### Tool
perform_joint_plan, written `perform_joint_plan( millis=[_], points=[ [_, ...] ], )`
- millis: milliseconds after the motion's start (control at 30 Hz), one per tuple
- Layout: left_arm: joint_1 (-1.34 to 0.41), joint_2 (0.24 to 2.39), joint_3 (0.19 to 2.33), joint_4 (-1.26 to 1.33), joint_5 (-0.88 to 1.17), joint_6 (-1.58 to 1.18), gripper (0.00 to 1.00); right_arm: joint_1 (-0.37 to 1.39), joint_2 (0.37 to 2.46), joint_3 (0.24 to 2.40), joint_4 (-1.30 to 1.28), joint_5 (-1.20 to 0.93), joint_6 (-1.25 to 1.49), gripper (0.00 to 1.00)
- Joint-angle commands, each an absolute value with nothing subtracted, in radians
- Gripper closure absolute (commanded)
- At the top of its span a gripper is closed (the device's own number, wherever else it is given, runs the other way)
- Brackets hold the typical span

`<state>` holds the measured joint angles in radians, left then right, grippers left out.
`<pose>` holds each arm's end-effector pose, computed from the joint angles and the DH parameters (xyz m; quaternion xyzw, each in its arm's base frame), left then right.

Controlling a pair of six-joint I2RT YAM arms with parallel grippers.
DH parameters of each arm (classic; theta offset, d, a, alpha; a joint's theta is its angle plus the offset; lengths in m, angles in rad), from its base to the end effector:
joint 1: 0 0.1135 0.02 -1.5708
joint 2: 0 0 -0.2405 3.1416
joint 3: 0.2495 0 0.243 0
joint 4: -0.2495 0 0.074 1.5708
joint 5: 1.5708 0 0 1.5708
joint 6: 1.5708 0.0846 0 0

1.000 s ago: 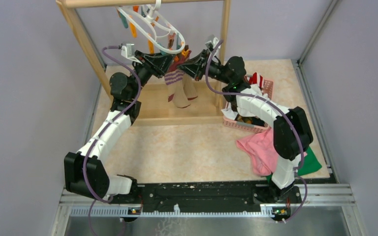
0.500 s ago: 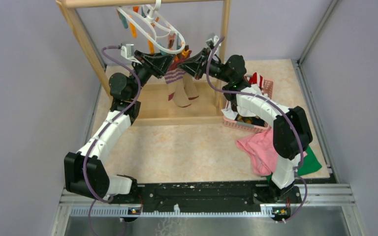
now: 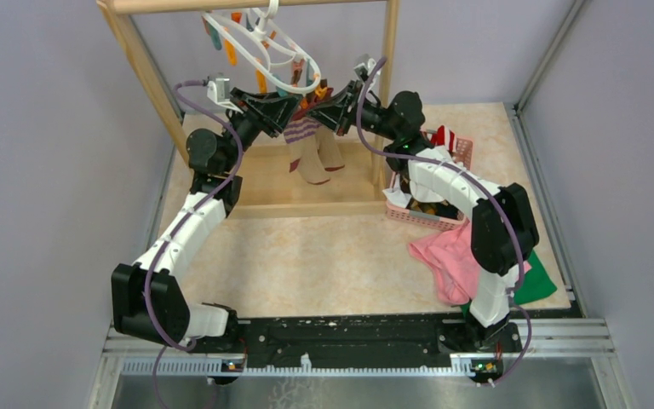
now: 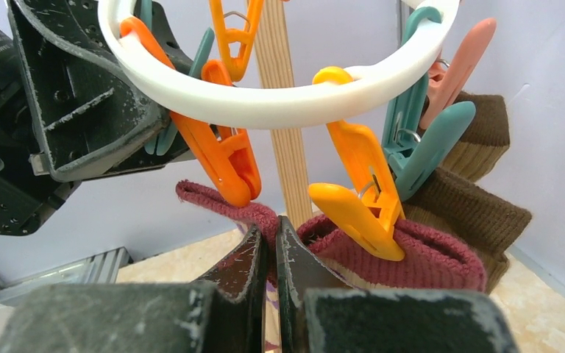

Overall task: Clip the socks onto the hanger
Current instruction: Open the clamp at the hanger.

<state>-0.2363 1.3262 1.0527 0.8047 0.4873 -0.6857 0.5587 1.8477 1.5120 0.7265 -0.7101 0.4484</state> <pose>0.3144 -0.1165 0.4164 0.0967 0.5166 -0.4820 0.7011 0.3571 0.2883 0.3765 -0.3172 0.5049 0.5454 0.5891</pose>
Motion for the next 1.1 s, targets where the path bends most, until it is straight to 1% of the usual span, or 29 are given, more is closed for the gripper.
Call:
perform_joint_plan(
  millis=[0, 267, 1067],
  points=[
    [-0.239, 1.301, 1.042, 0.855, 0.566, -0.684, 0.83, 0.545, 1.861, 1.572, 0.723, -0.710, 0.462, 1.00],
    [-0.236, 1.299, 1.035, 0.852, 0.566, -0.678, 0.83, 0.546, 1.862, 1.578, 0.704, -0.710, 0.467, 1.00],
    [-0.233, 1.305, 1.037, 0.843, 0.615, -0.634, 0.83, 0.534, 1.834, 1.566, 0.751, -0.722, 0.544, 1.00]
  ],
)
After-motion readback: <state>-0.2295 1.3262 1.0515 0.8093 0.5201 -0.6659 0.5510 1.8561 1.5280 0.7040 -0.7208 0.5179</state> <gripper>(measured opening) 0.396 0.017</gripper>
